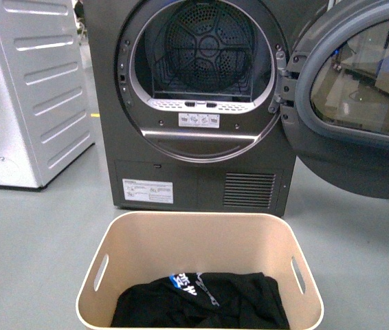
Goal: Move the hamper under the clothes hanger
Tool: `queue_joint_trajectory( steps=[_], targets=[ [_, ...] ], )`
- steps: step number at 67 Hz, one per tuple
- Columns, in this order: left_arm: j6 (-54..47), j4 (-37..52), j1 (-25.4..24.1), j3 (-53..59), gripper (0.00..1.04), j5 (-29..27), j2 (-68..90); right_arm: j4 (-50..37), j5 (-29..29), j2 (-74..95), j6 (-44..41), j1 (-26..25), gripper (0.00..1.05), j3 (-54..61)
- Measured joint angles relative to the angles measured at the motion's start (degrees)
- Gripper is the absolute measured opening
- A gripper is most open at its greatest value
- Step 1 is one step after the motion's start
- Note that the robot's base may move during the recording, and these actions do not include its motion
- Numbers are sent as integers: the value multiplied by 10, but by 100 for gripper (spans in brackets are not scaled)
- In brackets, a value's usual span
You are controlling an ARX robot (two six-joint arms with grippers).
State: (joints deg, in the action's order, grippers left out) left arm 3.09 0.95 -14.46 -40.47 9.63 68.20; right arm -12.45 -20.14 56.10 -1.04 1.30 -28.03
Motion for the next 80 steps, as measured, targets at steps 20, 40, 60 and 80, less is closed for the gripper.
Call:
queue_joint_trajectory(
  steps=[20,40,60,80],
  targets=[
    [-29,-37,66,-228,98,-48,360,38,97,395,-7,69,97,-241],
    [-37,31,140,-246,98,-110,523,34,172,595,-33,96,97,-337],
    [-25,50,160,-292,98,-110,590,58,195,698,-37,94,97,-414],
    [-14,71,178,-332,98,-108,631,66,204,769,-26,74,97,-455]
  ],
)
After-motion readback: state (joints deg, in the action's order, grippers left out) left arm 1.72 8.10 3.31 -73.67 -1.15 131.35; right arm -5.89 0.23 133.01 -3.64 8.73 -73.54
